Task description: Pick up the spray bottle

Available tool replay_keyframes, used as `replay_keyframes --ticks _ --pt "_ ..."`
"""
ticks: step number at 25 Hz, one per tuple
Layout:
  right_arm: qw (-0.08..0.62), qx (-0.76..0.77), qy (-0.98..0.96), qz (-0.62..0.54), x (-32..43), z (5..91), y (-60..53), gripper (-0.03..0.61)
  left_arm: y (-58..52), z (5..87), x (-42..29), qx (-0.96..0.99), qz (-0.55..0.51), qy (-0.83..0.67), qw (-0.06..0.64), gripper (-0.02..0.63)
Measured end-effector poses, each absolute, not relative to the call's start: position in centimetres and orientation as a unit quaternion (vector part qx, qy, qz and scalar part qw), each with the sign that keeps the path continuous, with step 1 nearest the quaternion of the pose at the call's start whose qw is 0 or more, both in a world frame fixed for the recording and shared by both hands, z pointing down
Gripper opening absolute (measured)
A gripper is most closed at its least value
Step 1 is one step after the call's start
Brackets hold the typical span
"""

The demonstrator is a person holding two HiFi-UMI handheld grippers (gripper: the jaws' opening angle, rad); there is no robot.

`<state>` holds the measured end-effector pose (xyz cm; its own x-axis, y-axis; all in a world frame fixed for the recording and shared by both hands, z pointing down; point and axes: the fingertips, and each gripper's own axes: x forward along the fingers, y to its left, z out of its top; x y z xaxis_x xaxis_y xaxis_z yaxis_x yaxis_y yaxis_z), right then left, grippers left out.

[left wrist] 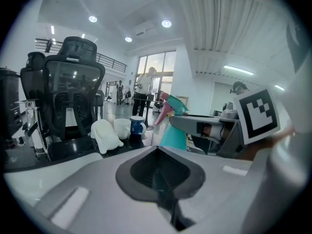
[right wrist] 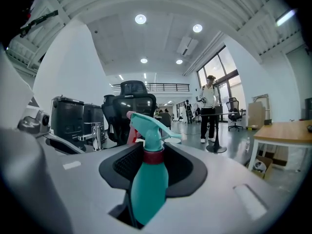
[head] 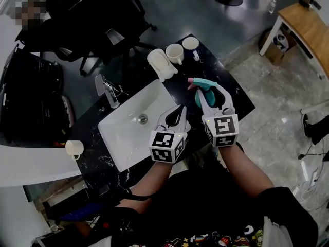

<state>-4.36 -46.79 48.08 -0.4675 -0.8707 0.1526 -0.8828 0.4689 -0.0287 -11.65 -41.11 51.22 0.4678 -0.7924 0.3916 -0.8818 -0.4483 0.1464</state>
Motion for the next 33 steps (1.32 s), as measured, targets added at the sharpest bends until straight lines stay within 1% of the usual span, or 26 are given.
replay_keyframes --ticks 9,19,33 --pt "0.028 0.493 -0.869 0.031 -3.1 43.0 -42.4 0.158 -41.5 47.7 -11.8 0.844 0.097 -0.509 0.134 0.002" --pt "0.041 0.513 -0.856 0.055 -1.9 42.8 -42.0 0.156 -41.5 44.2 -11.4 0.84 0.061 -0.532 0.086 0.0" --pt "0.037 0.513 -0.856 0.051 -2.3 42.0 -41.9 0.156 -40.9 43.1 -11.4 0.839 0.057 -0.535 0.075 0.0"
